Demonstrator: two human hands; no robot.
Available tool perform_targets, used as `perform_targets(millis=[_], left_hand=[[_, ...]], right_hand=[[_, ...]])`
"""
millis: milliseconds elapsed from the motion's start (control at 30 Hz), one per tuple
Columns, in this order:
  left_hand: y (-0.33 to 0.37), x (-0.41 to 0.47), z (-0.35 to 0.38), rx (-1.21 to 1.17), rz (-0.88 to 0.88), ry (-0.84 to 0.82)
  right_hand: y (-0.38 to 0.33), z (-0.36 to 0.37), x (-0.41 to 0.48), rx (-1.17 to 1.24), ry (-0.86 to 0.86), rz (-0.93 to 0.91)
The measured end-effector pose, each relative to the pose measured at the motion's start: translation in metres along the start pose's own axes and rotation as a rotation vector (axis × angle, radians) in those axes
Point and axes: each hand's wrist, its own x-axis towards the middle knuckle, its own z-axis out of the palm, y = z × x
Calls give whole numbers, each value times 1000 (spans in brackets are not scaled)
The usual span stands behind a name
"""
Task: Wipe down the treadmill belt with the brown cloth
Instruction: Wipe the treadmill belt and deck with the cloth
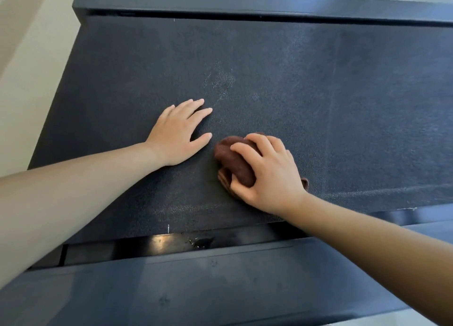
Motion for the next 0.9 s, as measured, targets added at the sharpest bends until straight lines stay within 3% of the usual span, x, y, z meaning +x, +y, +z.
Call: perform_targets(millis=[167, 367, 467, 700, 900], left_hand=[[-9, -11, -7, 6, 23, -47], [-20, -33, -10, -21, 19, -43], [-21, -26, -8, -14, 17, -33], [-26, 28, -5, -13, -30, -21], [-49, 122, -1, 13, -102, 15]], right_hand=[[-2, 8, 34, 4, -15, 114], [-4, 10, 7, -5, 41, 11], [-3, 15, 29, 16, 72, 82], [19, 36, 102, -14, 135, 201], [58, 49, 170, -26, 165, 208]])
